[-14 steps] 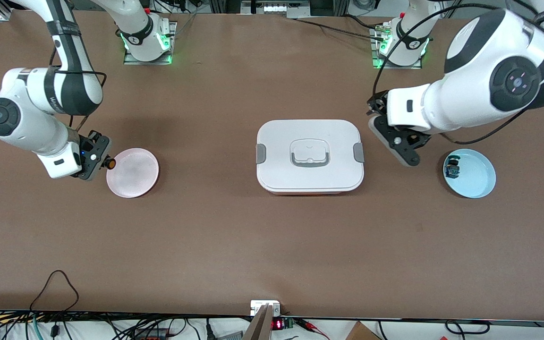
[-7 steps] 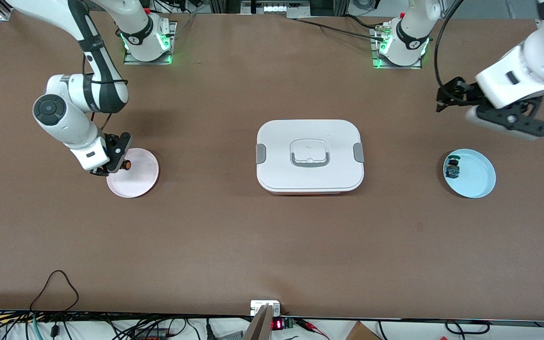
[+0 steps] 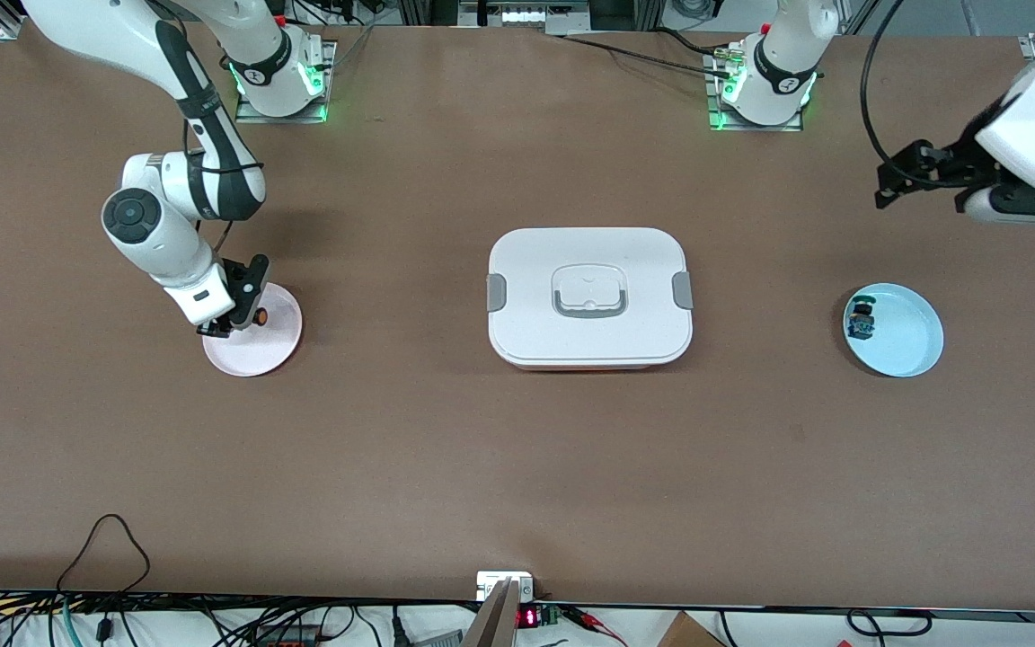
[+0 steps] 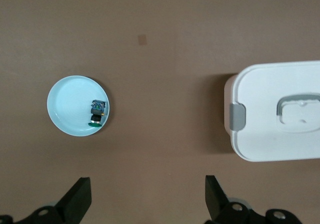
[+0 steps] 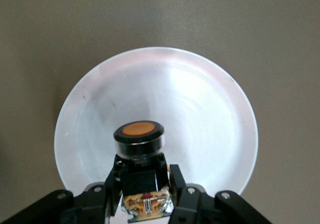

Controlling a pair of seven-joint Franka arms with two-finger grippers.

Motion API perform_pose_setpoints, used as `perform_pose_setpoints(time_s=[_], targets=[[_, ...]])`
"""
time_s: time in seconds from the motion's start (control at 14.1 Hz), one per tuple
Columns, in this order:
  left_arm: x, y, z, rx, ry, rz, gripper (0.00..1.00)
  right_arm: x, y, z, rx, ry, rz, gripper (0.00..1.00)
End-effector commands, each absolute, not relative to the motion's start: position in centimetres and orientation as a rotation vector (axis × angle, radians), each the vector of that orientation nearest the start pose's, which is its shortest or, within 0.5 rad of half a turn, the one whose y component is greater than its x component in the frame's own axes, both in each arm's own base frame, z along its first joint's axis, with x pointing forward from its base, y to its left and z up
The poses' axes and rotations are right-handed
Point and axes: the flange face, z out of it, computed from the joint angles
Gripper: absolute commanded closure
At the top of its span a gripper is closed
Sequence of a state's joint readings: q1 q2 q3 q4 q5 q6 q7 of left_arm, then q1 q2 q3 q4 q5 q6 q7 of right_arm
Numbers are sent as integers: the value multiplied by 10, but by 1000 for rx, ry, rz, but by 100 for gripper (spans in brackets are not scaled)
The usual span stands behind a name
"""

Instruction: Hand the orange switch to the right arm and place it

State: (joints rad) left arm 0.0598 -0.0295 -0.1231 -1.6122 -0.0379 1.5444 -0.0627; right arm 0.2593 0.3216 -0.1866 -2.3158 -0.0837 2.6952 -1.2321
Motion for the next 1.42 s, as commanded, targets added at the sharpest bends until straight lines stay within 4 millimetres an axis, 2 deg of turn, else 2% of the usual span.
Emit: perform_pose_setpoints(time_s=[0.0,0.28,0.36,0.43,0.5,0.57,0.64,1.07,1.21,1.35], targets=[[523,-43,622,-3173,-7,28,0,517,39,193,-2481,-2137,-30,100],[525,-36,623,-3173,-27,55,0,514,38,182,-2446,-2180,-29,100],[529,-31,621,-3173,-44,64,0,514,38,182,-2449,-2173,-25,83],[530,-29,620,-3173,-49,69,0,513,37,181,-2474,-2139,-23,8],[531,-28,621,-3172,-49,59,0,514,37,184,-2476,-2135,-21,0],[531,-27,621,-3166,-51,56,0,515,35,189,-2480,-2126,-20,0],[531,-25,621,-3162,-54,56,0,518,35,204,-2485,-2124,-34,0],[532,-19,617,-3161,-75,73,0,537,34,301,-2536,-2087,-151,0],[533,-18,616,-3161,-80,75,0,553,32,341,-2561,-2049,-153,0],[533,-18,616,-3161,-88,75,0,573,31,389,-2634,-1891,-91,0]])
